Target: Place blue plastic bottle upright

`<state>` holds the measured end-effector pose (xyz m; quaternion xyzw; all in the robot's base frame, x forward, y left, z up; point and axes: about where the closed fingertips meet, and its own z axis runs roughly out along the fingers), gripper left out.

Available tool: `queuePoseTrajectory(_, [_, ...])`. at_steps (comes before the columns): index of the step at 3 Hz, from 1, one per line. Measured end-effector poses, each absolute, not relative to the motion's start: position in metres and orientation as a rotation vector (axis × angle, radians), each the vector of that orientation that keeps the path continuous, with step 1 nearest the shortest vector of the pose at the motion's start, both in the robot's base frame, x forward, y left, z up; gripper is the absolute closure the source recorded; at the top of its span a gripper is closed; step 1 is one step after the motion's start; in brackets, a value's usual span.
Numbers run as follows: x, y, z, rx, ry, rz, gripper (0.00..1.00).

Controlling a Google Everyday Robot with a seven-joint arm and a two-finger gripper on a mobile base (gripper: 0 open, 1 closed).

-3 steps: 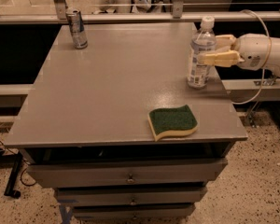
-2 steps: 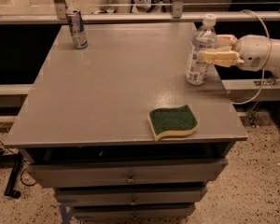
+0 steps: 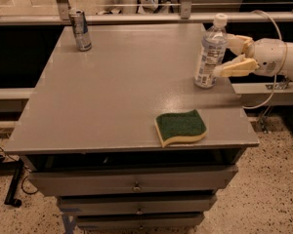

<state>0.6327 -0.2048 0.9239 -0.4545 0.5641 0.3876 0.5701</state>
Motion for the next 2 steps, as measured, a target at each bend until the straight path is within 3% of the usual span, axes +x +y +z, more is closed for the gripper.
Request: queuePoseTrajectory(2, [0.610, -0.264, 0.953, -1.156, 1.374, 0.779, 0.00])
